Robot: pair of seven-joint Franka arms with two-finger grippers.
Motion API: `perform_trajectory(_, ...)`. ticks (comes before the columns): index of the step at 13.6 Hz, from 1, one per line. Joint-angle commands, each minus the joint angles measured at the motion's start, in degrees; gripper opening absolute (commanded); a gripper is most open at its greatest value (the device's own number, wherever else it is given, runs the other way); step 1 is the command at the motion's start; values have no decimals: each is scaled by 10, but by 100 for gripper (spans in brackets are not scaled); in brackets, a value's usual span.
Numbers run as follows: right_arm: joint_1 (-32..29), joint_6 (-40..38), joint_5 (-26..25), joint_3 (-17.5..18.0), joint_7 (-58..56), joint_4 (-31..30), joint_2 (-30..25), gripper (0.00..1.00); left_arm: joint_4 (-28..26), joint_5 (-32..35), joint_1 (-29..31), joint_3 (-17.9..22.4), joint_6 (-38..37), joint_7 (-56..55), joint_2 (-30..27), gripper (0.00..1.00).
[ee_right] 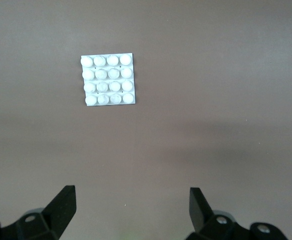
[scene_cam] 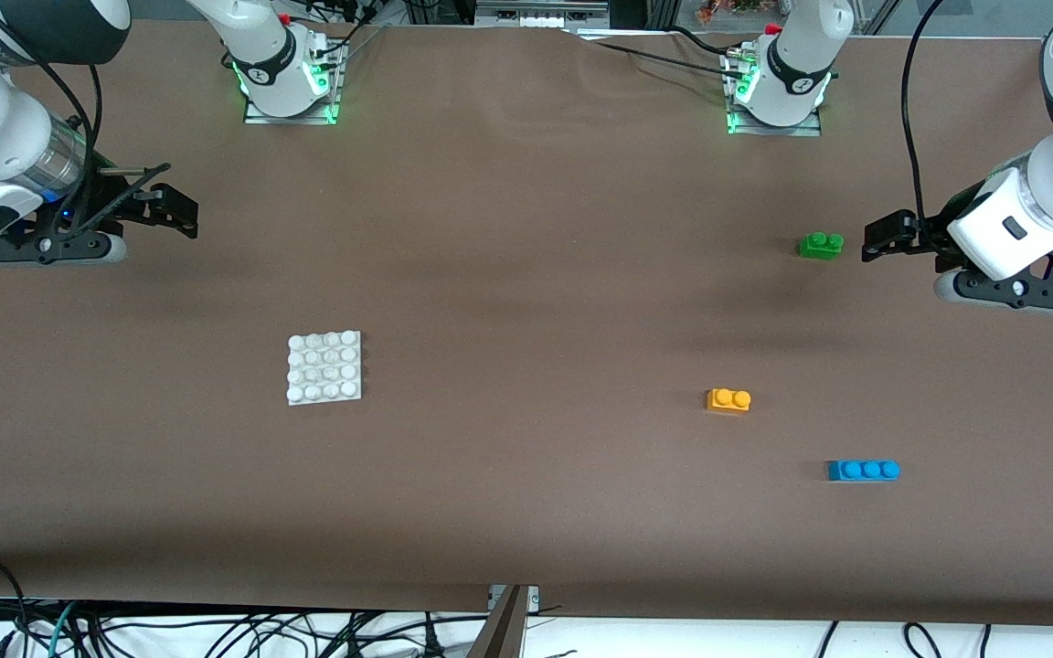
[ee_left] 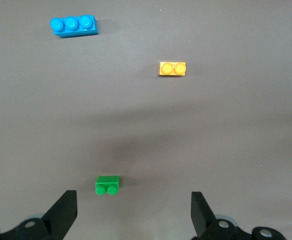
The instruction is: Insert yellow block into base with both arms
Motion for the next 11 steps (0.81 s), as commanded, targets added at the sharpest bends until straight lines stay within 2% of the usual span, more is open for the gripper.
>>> perform_trajectory(1,-3,-6,-4,3,5,1,-4,100,9,10,-1,0,-6,3,-1,100)
perform_trajectory(11,-3,-1,-4,3,6,-6,-4,100,9,11,-1,0,-6,3,-1,100)
